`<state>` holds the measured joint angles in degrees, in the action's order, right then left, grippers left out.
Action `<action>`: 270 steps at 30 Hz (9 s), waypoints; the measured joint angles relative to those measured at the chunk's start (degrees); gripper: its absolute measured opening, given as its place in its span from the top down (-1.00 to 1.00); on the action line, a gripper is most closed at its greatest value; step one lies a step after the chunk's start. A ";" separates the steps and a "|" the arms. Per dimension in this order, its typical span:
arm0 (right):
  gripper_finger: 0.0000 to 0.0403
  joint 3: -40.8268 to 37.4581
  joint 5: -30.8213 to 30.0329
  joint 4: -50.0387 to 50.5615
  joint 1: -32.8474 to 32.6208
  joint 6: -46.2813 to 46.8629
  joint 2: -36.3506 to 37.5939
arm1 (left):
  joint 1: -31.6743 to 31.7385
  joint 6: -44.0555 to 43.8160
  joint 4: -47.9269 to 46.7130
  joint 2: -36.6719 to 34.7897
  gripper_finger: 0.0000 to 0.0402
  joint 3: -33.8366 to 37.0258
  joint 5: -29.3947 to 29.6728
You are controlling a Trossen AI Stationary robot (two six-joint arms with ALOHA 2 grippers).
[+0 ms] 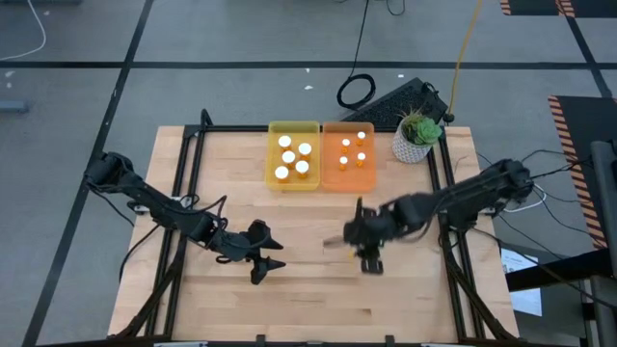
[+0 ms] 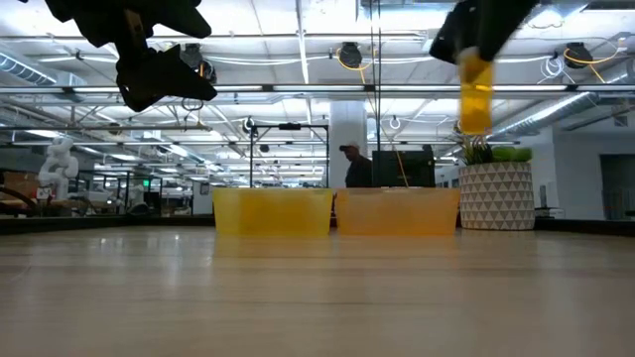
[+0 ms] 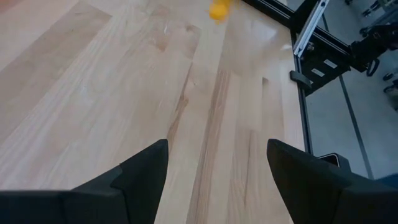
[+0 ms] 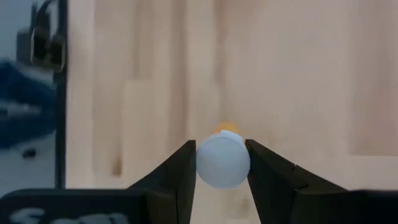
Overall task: Pick and place medicine bottles into bin by pill shape (circle, oval)
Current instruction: Put the small orange tablet bottle into the orange bin, then return to Home Position
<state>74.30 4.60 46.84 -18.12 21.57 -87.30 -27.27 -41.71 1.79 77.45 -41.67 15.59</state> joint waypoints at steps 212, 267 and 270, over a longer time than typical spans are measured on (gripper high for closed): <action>1.00 -71.56 1.50 -52.16 20.28 -23.78 86.46 | 30.25 45.55 1.35 -75.95 0.84 41.16 -11.06; 1.00 -71.56 1.44 -52.18 20.26 -23.74 86.46 | 30.25 45.55 1.42 -75.95 0.84 41.09 -11.08; 1.00 -71.56 1.44 -52.18 20.27 -23.74 86.46 | 30.25 45.55 1.42 -75.95 0.84 41.09 -11.08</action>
<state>2.74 6.04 -5.34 2.15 -2.17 -0.84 2.98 3.84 3.20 1.50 -0.58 4.51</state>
